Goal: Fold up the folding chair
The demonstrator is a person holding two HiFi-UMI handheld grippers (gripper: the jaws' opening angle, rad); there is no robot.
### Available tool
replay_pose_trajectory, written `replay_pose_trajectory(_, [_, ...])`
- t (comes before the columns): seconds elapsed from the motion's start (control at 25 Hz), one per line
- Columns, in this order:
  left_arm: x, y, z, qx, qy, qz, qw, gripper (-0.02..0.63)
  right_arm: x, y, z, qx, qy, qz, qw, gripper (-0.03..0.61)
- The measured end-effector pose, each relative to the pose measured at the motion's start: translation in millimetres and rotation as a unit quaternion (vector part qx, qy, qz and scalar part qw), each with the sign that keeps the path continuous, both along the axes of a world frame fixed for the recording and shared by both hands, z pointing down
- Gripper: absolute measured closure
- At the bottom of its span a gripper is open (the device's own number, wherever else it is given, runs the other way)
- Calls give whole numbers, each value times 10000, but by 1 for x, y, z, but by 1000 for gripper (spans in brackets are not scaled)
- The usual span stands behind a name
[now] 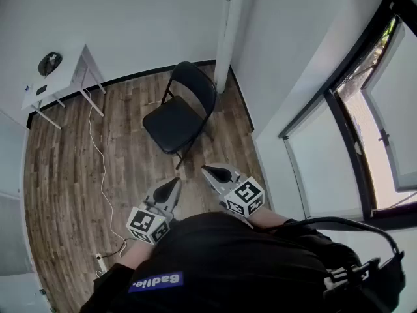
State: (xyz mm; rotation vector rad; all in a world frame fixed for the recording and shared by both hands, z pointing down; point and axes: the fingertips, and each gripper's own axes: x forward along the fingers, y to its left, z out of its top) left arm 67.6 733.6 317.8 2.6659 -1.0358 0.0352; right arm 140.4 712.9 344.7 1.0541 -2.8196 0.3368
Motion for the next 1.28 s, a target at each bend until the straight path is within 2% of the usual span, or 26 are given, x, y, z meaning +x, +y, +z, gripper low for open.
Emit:
replay_pose_trajectory(0.72, [10, 3, 2, -76, -31, -57, 10000, 609, 9, 1, -1, 15, -110, 15, 9999, 577])
replay_pose_trajectory(1.28, [53, 0, 14, -43, 2, -689, 9976, 609, 60, -4, 16, -32, -131, -367, 9992, 577])
